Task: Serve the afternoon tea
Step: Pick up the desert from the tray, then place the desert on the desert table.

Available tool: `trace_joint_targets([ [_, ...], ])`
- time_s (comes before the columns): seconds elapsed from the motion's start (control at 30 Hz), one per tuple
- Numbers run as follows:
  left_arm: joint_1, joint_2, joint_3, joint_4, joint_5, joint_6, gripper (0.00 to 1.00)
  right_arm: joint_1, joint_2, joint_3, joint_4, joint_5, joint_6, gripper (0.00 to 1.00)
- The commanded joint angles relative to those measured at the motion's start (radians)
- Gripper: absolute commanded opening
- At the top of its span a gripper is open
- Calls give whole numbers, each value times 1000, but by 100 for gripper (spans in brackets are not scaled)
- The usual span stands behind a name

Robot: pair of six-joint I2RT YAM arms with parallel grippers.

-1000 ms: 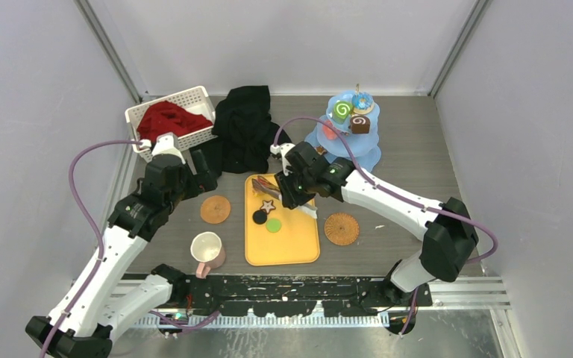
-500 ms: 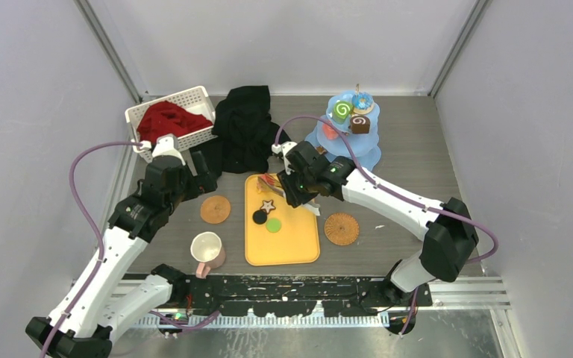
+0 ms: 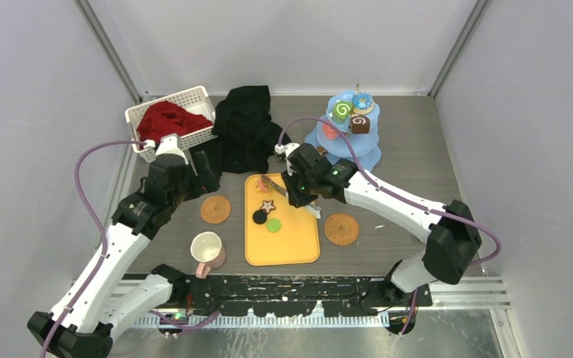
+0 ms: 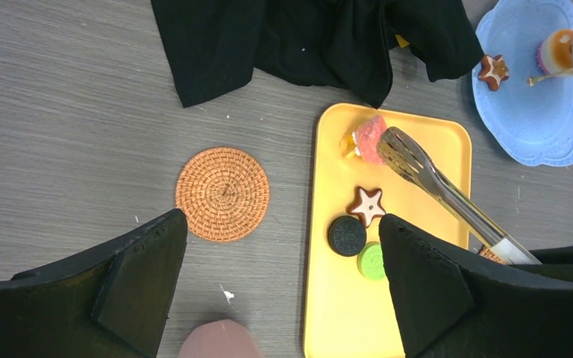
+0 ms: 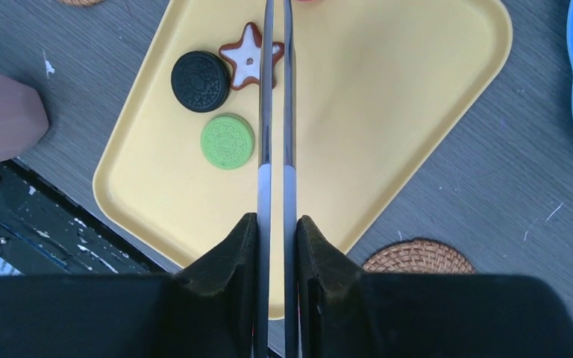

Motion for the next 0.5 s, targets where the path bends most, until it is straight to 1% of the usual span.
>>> trace_joint_targets([
  [0.0,4,25,40,40,25,13,99,4,-151,-33,73,-21,57,1],
  [0.17,4,19,26,96,50,40,100,-39,-309,-105,102,-33,162,1],
  [0.23,5,26,24,110,51,45,100,-81,-402,-180,138,-67,228,1],
  [0.33,4,47,40,111,69,61,99,-160,-566,-357,239,-132,334,1],
  [0.37,4,55,46,111,82,73,99,-182,-616,-408,256,-138,367,1],
  [0.47,4,63,58,104,102,93,99,-235,-741,-492,270,-129,446,0],
])
